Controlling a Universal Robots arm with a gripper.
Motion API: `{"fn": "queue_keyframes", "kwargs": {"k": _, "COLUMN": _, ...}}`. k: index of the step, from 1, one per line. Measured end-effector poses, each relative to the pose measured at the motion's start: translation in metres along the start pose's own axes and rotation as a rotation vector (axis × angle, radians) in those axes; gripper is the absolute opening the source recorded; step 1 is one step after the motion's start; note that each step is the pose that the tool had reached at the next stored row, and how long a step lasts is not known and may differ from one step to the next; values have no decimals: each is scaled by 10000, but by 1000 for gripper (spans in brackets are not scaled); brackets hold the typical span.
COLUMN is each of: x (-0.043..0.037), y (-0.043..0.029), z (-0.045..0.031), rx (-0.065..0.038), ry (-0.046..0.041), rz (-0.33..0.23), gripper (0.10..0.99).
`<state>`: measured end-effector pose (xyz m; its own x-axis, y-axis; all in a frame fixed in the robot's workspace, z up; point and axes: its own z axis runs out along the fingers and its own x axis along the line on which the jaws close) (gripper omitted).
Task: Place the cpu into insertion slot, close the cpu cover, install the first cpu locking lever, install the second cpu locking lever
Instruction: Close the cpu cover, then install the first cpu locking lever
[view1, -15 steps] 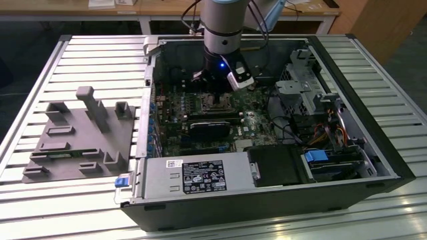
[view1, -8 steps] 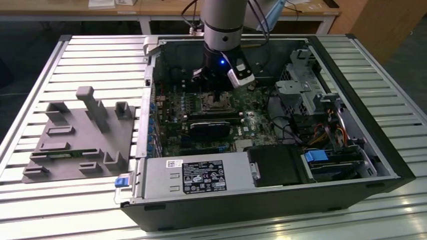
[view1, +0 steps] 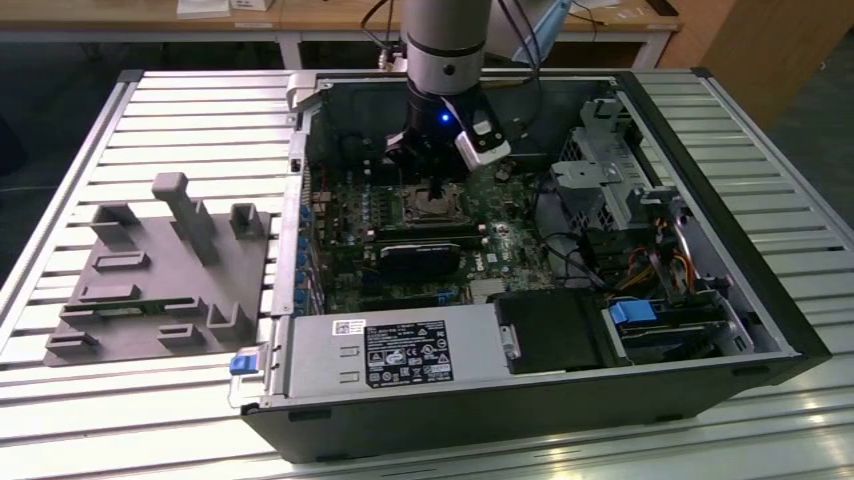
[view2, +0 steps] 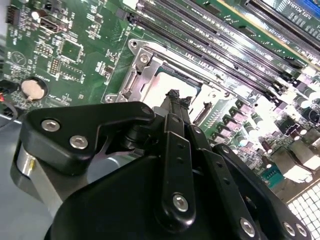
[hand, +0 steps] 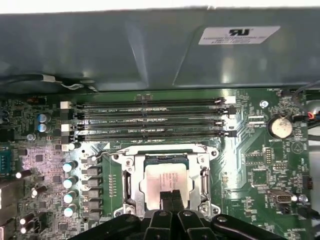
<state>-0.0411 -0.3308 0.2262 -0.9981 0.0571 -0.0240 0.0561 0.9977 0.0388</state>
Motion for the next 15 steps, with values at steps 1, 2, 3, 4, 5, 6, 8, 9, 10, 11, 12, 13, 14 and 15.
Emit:
{"fn": "queue_keyframes", "kwargs": {"k": 1, "x": 0, "y": 1, "z": -23, "rx": -1, "ry": -9, "rz": -1, "gripper": 106}}
{"fn": "queue_keyframes", "kwargs": {"k": 2, "x": -1, "y": 2, "z": -48, "rx": -2, "ry": -13, "rz": -3, "gripper": 106}}
{"fn": "queue_keyframes", "kwargs": {"k": 3, "x": -2, "y": 3, "z": -73, "rx": 0, "ry": -15, "rz": -3, "gripper": 106}}
{"fn": "queue_keyframes", "kwargs": {"k": 4, "x": -2, "y": 3, "z": -88, "rx": 0, "ry": -17, "rz": -2, "gripper": 106}}
{"fn": "queue_keyframes", "kwargs": {"k": 5, "x": -2, "y": 4, "z": -89, "rx": -2, "ry": -17, "rz": -1, "gripper": 106}}
{"fn": "queue_keyframes", "kwargs": {"k": 6, "x": -2, "y": 4, "z": -89, "rx": -2, "ry": -18, "rz": -1, "gripper": 106}}
{"fn": "queue_keyframes", "kwargs": {"k": 8, "x": -2, "y": 4, "z": -100, "rx": -1, "ry": -18, "rz": -2, "gripper": 106}}
{"fn": "queue_keyframes", "kwargs": {"k": 9, "x": -2, "y": 4, "z": -100, "rx": -1, "ry": -17, "rz": -2, "gripper": 106}}
{"fn": "queue_keyframes", "kwargs": {"k": 10, "x": -2, "y": 4, "z": -101, "rx": 0, "ry": -18, "rz": -2, "gripper": 106}}
{"fn": "queue_keyframes", "kwargs": {"k": 11, "x": -2, "y": 4, "z": -101, "rx": 0, "ry": -17, "rz": -1, "gripper": 106}}
{"fn": "queue_keyframes", "kwargs": {"k": 12, "x": -2, "y": 4, "z": -102, "rx": -1, "ry": -17, "rz": -1, "gripper": 106}}
{"fn": "queue_keyframes", "kwargs": {"k": 13, "x": -2, "y": 4, "z": -102, "rx": -1, "ry": -17, "rz": -2, "gripper": 106}}
{"fn": "queue_keyframes", "kwargs": {"k": 14, "x": -2, "y": 4, "z": -102, "rx": -1, "ry": -18, "rz": -1, "gripper": 106}}
{"fn": "queue_keyframes", "kwargs": {"k": 15, "x": -2, "y": 4, "z": -103, "rx": -1, "ry": -18, "rz": -1, "gripper": 106}}
